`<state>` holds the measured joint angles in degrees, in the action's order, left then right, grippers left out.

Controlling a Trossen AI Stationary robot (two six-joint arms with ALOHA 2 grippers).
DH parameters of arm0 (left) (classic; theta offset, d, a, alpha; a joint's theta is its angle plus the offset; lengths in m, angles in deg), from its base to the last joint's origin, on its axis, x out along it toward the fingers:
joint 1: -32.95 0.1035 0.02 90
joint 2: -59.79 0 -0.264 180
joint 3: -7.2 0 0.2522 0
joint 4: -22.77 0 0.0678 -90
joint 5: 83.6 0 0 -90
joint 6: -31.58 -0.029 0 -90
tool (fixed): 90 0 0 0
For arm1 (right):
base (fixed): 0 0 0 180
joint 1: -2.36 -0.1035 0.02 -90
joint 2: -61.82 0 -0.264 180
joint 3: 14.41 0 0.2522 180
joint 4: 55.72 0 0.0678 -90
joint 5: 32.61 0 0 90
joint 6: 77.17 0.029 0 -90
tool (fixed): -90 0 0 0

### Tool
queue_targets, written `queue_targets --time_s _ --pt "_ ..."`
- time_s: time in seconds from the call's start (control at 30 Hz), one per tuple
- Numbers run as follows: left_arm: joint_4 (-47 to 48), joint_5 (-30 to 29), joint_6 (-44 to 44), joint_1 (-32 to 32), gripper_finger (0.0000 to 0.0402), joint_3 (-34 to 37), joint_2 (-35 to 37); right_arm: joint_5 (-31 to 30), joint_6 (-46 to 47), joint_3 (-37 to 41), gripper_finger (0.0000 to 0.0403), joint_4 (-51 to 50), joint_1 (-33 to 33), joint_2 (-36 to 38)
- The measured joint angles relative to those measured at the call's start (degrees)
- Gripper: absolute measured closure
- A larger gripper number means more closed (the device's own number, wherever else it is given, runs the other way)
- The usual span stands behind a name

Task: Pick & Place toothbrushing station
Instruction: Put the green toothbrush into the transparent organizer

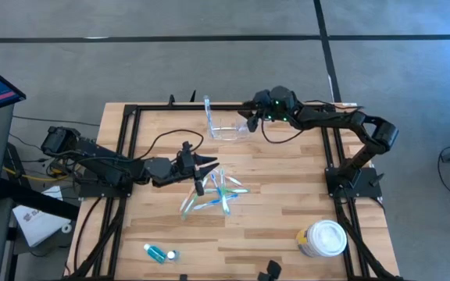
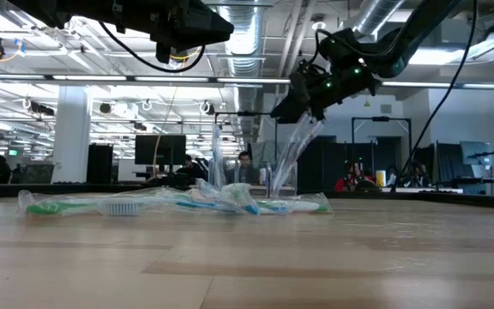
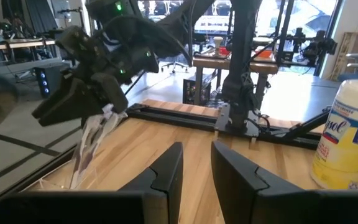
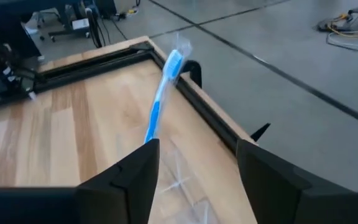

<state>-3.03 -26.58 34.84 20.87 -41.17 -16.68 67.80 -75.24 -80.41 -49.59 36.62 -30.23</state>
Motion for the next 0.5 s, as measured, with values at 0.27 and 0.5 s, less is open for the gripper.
queue_targets --time_s 0.27,0.5 --pt "1.26 0.01 0.01 1.24 0.0325 0.0 0.0 0.0 -1.09 -4.36 0.0206 -2.03 0.0 -0.03" --pt "1.28 0.0 0.01 1.25 0.0325 0.0 0.0 1.06 -1.51 -8.85 0.0204 -10.0 -1.22 -0.04"
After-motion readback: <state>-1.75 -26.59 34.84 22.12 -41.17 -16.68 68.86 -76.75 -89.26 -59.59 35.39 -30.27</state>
